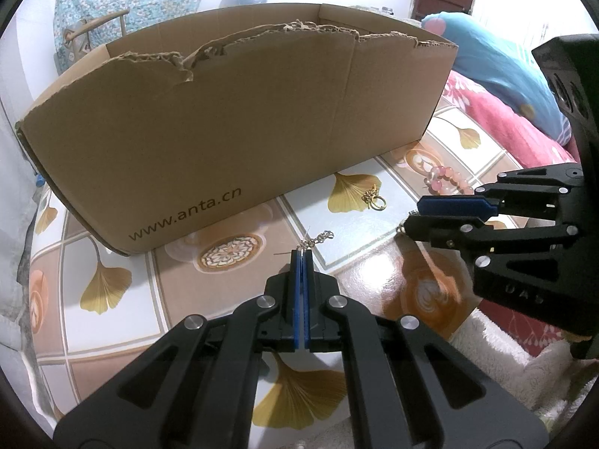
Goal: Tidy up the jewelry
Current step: 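Close the right gripper on the small gold ring earring while the left gripper holds the hook earring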
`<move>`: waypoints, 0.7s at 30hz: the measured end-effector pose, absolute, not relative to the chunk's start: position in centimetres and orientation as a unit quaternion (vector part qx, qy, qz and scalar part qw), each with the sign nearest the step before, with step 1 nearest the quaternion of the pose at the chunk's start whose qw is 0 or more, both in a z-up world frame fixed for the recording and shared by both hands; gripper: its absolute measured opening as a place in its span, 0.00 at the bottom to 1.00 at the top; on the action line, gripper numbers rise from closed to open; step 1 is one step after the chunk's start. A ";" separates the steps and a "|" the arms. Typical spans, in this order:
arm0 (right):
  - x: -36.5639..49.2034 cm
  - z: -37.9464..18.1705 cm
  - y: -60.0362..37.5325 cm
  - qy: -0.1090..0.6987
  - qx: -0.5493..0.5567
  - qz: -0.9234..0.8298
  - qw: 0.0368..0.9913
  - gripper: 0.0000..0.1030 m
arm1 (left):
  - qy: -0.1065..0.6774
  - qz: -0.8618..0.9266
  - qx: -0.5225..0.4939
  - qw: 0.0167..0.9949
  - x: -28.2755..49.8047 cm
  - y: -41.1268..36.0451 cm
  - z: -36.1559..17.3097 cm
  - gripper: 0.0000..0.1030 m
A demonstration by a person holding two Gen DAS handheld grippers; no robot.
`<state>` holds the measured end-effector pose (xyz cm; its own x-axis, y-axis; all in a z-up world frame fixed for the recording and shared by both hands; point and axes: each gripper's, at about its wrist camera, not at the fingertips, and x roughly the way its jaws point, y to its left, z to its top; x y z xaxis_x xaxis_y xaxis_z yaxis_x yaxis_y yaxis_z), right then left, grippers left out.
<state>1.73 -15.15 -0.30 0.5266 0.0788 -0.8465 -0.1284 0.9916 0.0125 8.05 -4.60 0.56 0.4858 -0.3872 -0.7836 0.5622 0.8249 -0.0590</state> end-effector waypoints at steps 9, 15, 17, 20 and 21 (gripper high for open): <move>1.3 0.3 -14.1 0.460 -0.029 0.077 0.884 0.17 | 0.424 -0.278 0.103 0.856 8.0 -4.6 0.6 0.01; 0.6 0.4 -15.8 0.466 -0.008 0.072 0.882 0.17 | 0.424 -0.277 0.104 0.856 8.1 -4.7 0.5 0.01; 0.8 0.1 -16.0 0.472 -0.011 0.056 0.880 0.17 | 0.423 -0.277 0.104 0.856 8.1 -4.7 0.5 0.01; 1.1 -0.6 -16.5 0.482 -0.006 0.047 0.875 0.17 | 0.423 -0.276 0.105 0.857 8.1 -4.8 0.5 0.01; 1.1 -0.8 -16.6 0.483 -0.005 0.046 0.874 0.17 | 0.423 -0.276 0.105 0.857 8.1 -4.7 0.5 0.01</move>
